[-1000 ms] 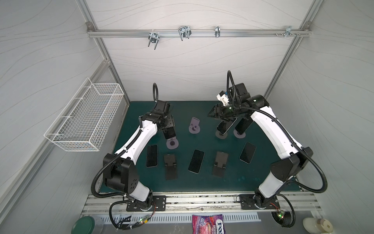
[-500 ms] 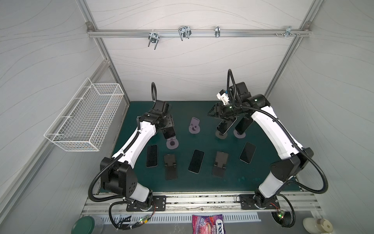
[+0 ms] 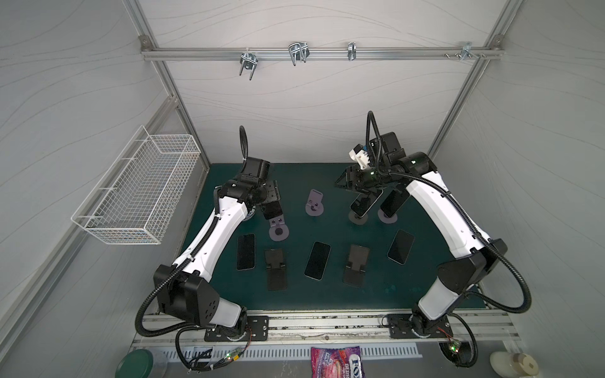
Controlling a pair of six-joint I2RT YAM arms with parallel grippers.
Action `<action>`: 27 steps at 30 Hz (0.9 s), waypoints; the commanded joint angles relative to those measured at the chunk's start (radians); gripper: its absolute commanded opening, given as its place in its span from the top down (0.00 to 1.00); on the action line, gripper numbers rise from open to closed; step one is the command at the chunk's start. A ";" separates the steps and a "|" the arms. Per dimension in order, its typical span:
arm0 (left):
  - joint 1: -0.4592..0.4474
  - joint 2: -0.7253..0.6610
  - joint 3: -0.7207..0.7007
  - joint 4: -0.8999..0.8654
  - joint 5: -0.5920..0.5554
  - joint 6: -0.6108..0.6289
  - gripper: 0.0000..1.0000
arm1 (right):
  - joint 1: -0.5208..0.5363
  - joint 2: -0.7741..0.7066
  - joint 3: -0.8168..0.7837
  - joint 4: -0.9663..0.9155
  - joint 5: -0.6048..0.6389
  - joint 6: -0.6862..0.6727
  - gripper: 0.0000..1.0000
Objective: Remove the phone from the phone stand
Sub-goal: Remove the phone from the phone stand, then place the phone at the center of the table.
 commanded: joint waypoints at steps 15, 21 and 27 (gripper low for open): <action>-0.014 -0.032 0.085 -0.039 0.109 0.005 0.29 | 0.008 -0.047 -0.002 -0.044 0.015 -0.018 0.40; -0.048 -0.002 0.135 -0.073 0.114 0.036 0.29 | 0.005 -0.052 -0.007 -0.057 0.016 -0.025 0.40; -0.094 0.028 0.164 -0.091 0.127 0.044 0.29 | -0.005 -0.053 -0.009 -0.069 0.013 -0.026 0.40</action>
